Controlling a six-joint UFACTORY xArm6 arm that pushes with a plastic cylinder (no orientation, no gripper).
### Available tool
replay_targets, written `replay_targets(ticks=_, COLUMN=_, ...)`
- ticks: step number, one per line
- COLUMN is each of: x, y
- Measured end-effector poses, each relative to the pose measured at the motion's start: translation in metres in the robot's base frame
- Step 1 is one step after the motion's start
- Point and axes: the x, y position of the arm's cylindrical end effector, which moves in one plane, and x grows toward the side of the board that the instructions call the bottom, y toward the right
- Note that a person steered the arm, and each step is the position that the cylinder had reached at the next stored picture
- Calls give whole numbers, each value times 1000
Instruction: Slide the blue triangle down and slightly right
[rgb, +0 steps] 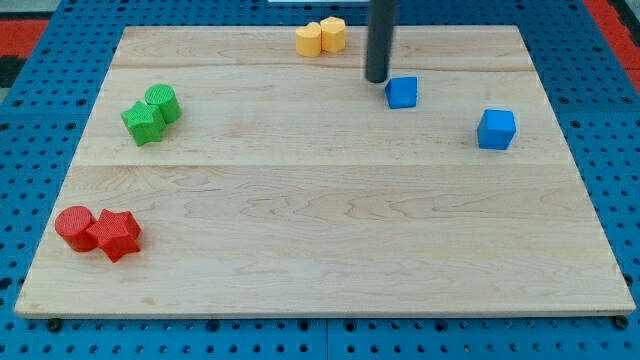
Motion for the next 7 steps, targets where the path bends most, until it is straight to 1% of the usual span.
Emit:
replay_targets(ticks=2, x=62, y=-5)
replay_targets(ticks=3, x=75, y=-5)
replay_targets(ticks=4, x=48, y=-44)
replay_targets(ticks=5, x=24, y=-6)
replay_targets(ticks=6, x=44, y=36)
replay_targets(ticks=7, x=61, y=22)
